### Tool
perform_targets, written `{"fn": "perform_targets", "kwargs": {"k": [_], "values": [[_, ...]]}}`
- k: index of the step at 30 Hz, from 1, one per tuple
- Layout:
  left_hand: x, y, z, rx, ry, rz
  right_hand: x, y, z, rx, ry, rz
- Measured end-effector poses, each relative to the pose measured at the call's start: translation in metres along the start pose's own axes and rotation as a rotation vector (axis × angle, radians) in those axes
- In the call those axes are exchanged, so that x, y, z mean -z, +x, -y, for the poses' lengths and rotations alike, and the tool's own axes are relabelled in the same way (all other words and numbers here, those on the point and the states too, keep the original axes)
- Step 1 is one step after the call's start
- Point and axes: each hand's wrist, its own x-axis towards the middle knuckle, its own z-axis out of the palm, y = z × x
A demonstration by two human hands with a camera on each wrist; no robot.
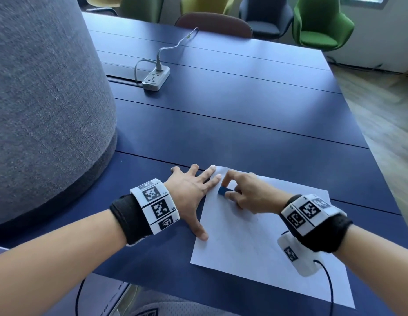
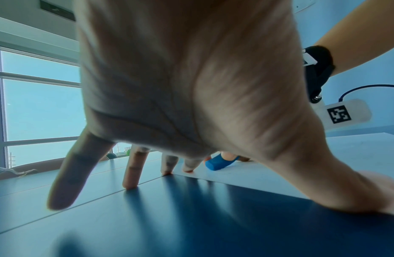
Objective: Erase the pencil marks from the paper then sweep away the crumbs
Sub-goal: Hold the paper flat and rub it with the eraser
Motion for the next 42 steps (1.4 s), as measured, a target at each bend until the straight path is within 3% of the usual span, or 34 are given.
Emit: {"fn": "perform_targets", "kwargs": {"k": [4,10,15,20,25,30,34,39,42], "values": [[0.002,-0.001,0.0,0.006,0.001,0.022,0.015,0.014,-0.01,-0.076,-0.076,-0.137],[0.001,-0.001,0.0,0.008,-0.017,0.025,-0.004,-0.006,0.003,0.07,-0.017,0.068],[0.003,-0.002,-0.001,0.009,-0.021,0.025,0.003,-0.003,-0.003,0.08,-0.091,-0.072],[0.004,-0.001,-0.002,0.014,0.0,0.041,-0.018,-0.037,0.012,0.249,-0.154,0.167],[0.004,0.0,-0.002,0.012,-0.001,0.045,-0.008,-0.023,0.005,0.175,-0.153,-0.009],[0.004,0.0,-0.002,0.018,0.003,0.052,-0.018,-0.048,0.012,0.244,-0.143,0.198],[0.006,0.0,-0.002,0.021,0.014,0.061,-0.011,-0.037,0.008,0.186,-0.179,0.046],[0.006,0.0,-0.003,0.027,0.033,0.06,-0.019,-0.058,0.017,0.262,-0.239,0.191],[0.008,-0.001,-0.003,0.027,0.032,0.065,-0.014,-0.048,0.016,0.218,-0.232,0.061]]}}
